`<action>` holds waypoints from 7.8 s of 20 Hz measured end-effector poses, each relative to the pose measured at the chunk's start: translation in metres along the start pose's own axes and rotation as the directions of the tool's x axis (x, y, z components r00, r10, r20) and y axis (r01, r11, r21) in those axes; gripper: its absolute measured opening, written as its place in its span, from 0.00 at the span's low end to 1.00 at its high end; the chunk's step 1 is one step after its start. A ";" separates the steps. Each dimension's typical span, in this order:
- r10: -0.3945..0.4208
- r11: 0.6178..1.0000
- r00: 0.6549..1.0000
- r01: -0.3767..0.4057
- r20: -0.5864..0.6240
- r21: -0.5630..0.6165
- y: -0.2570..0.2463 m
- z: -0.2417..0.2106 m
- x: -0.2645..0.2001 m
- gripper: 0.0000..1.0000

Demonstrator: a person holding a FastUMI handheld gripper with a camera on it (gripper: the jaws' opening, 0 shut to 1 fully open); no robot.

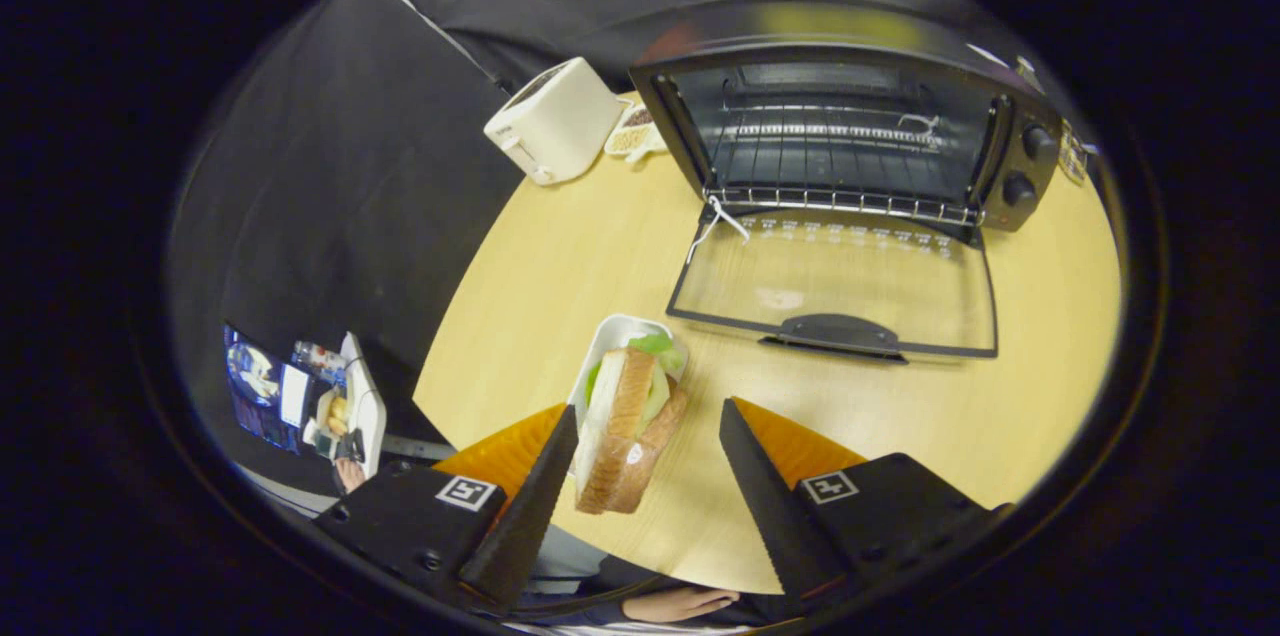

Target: Open the toaster oven, put the food inside, and close the toaster oven door.

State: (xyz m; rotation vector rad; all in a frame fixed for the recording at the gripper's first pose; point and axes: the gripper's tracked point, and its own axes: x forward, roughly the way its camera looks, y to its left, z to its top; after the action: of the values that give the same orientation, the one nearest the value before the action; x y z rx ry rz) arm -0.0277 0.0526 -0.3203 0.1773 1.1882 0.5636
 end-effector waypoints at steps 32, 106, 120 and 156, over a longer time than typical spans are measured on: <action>0.274 0.645 0.749 -0.608 0.603 0.463 -0.085 0.147 -0.038 0.36; -0.484 0.828 0.536 0.536 0.692 0.164 -0.124 0.026 0.027 1.00; -0.409 0.848 0.426 0.503 0.807 0.165 -0.112 0.044 0.006 1.00; -0.308 0.846 0.218 0.507 0.926 0.162 0.029 -0.015 -0.312 1.00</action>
State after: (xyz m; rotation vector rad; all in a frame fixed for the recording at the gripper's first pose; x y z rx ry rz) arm -0.1305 -0.0820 -0.0557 -0.0038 -0.0410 -0.0049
